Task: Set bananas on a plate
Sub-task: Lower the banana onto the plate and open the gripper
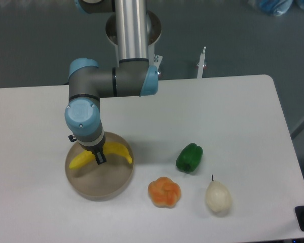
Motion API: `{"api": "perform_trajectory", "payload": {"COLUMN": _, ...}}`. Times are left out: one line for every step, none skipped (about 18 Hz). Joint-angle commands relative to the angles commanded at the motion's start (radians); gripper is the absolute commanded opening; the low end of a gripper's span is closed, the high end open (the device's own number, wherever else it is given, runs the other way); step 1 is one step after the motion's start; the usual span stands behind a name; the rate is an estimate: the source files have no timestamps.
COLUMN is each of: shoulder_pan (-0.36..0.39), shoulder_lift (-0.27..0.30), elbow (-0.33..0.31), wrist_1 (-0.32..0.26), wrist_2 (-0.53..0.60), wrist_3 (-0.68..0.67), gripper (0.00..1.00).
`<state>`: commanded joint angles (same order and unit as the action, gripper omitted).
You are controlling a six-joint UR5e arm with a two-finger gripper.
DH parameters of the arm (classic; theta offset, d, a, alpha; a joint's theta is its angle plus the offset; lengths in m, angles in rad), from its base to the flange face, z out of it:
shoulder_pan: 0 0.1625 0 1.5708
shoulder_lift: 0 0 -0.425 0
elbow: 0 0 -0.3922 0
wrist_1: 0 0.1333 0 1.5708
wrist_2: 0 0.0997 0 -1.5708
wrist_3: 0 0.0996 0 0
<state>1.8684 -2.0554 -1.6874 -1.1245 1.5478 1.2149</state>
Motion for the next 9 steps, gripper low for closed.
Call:
{"api": "perform_trajectory", "payload": {"shoulder_pan": 0.0, "shoulder_lift": -0.005, "elbow": 0.002, "wrist_1": 0.005, "wrist_2": 0.002, "wrist_3": 0.0, "gripper": 0.49}}
{"api": "perform_trajectory", "payload": {"shoulder_pan": 0.0, "shoulder_lift": -0.003, "elbow": 0.005, "wrist_1": 0.009, "wrist_2": 0.002, "wrist_3": 0.002, "gripper": 0.58}}
{"api": "perform_trajectory", "payload": {"shoulder_pan": 0.0, "shoulder_lift": 0.003, "elbow": 0.009, "wrist_1": 0.009, "wrist_2": 0.002, "wrist_3": 0.002, "gripper": 0.81}}
{"api": "perform_trajectory", "payload": {"shoulder_pan": 0.0, "shoulder_lift": 0.008, "elbow": 0.017, "wrist_1": 0.008, "wrist_2": 0.006, "wrist_3": -0.001, "gripper": 0.94}}
{"api": "perform_trajectory", "payload": {"shoulder_pan": 0.002, "shoulder_lift": 0.017, "elbow": 0.02, "wrist_1": 0.008, "wrist_2": 0.008, "wrist_3": -0.002, "gripper": 1.0}}
{"api": "perform_trajectory", "payload": {"shoulder_pan": 0.003, "shoulder_lift": 0.035, "elbow": 0.023, "wrist_1": 0.006, "wrist_2": 0.008, "wrist_3": -0.002, "gripper": 1.0}}
{"api": "perform_trajectory", "payload": {"shoulder_pan": 0.006, "shoulder_lift": 0.046, "elbow": 0.025, "wrist_1": 0.006, "wrist_2": 0.008, "wrist_3": 0.0, "gripper": 1.0}}
{"api": "perform_trajectory", "payload": {"shoulder_pan": 0.008, "shoulder_lift": 0.061, "elbow": 0.026, "wrist_1": 0.005, "wrist_2": 0.011, "wrist_3": 0.0, "gripper": 1.0}}
{"api": "perform_trajectory", "payload": {"shoulder_pan": 0.012, "shoulder_lift": 0.076, "elbow": 0.032, "wrist_1": 0.003, "wrist_2": 0.014, "wrist_3": 0.0, "gripper": 1.0}}
